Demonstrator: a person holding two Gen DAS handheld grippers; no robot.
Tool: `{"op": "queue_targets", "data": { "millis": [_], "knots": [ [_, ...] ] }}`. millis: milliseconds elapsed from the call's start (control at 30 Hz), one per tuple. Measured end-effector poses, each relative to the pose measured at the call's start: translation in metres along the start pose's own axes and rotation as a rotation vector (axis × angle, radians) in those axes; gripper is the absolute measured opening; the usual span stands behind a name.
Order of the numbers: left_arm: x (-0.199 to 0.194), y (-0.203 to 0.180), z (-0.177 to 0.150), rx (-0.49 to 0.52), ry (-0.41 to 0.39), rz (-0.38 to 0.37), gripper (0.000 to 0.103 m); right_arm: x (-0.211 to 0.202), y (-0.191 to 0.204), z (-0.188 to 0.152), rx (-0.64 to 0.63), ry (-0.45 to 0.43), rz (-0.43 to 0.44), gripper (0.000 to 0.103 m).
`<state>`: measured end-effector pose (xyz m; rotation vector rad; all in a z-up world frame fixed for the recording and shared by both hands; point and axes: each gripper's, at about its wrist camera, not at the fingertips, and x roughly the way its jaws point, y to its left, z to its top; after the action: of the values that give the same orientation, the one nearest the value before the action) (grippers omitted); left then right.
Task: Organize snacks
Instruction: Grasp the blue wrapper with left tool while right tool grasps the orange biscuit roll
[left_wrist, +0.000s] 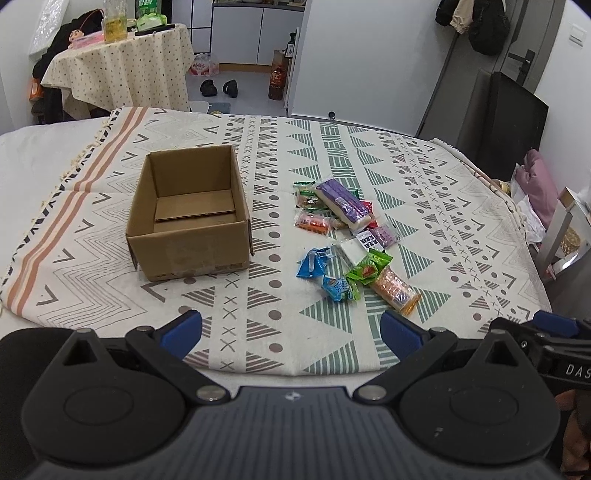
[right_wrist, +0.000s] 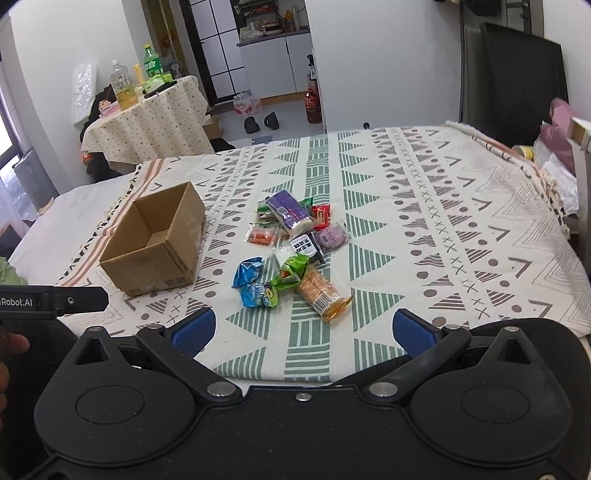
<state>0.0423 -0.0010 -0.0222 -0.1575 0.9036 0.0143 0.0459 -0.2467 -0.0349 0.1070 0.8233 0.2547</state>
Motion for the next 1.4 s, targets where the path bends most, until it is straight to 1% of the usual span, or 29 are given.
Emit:
{"op": "queue_targets", "data": {
  "millis": [33, 100, 200, 267, 433, 600, 633, 800, 867, 1033, 1100, 1200, 1400],
  "knots": [
    [0.003, 0.000, 0.001, -0.003, 0.002, 0.000, 0.101, 0.004, -0.002, 0.001, 0.003, 0.005, 0.003, 0.102],
    [0.010, -0.002, 0.003, -0.008, 0.007, -0.010, 0.100, 0.011, -0.006, 0.002, 0.003, 0.010, 0.007, 0.095],
    [0.020, -0.006, 0.006, -0.010, 0.011, -0.024, 0.100, 0.022, -0.011, 0.003, 0.015, 0.030, 0.021, 0.087],
    [0.027, -0.009, 0.008, -0.015, 0.013, -0.035, 0.098, 0.030, -0.015, 0.004, 0.023, 0.043, 0.031, 0.087],
    [0.047, -0.015, 0.013, -0.030, 0.035, -0.048, 0.090, 0.047, -0.022, 0.009, 0.039, 0.065, 0.045, 0.087],
    [0.069, -0.020, 0.017, -0.052, 0.065, -0.061, 0.081, 0.065, -0.027, 0.014, 0.049, 0.102, 0.068, 0.078],
    [0.073, -0.021, 0.018, -0.059, 0.073, -0.065, 0.080, 0.069, -0.028, 0.015, 0.050, 0.109, 0.071, 0.078],
    [0.092, -0.023, 0.023, -0.088, 0.103, -0.077, 0.075, 0.089, -0.030, 0.022, 0.058, 0.149, 0.087, 0.068],
    [0.098, -0.023, 0.025, -0.096, 0.114, -0.078, 0.074, 0.096, -0.030, 0.024, 0.059, 0.164, 0.086, 0.065],
    [0.118, -0.024, 0.031, -0.126, 0.150, -0.084, 0.066, 0.115, -0.033, 0.030, 0.067, 0.186, 0.087, 0.061],
    [0.128, -0.026, 0.032, -0.131, 0.164, -0.083, 0.063, 0.124, -0.036, 0.031, 0.074, 0.199, 0.088, 0.057],
    [0.143, -0.028, 0.034, -0.140, 0.188, -0.084, 0.059, 0.137, -0.038, 0.033, 0.079, 0.217, 0.085, 0.055],
    [0.173, -0.031, 0.036, -0.161, 0.245, -0.073, 0.057, 0.160, -0.042, 0.034, 0.085, 0.262, 0.084, 0.052]
  ]
}}
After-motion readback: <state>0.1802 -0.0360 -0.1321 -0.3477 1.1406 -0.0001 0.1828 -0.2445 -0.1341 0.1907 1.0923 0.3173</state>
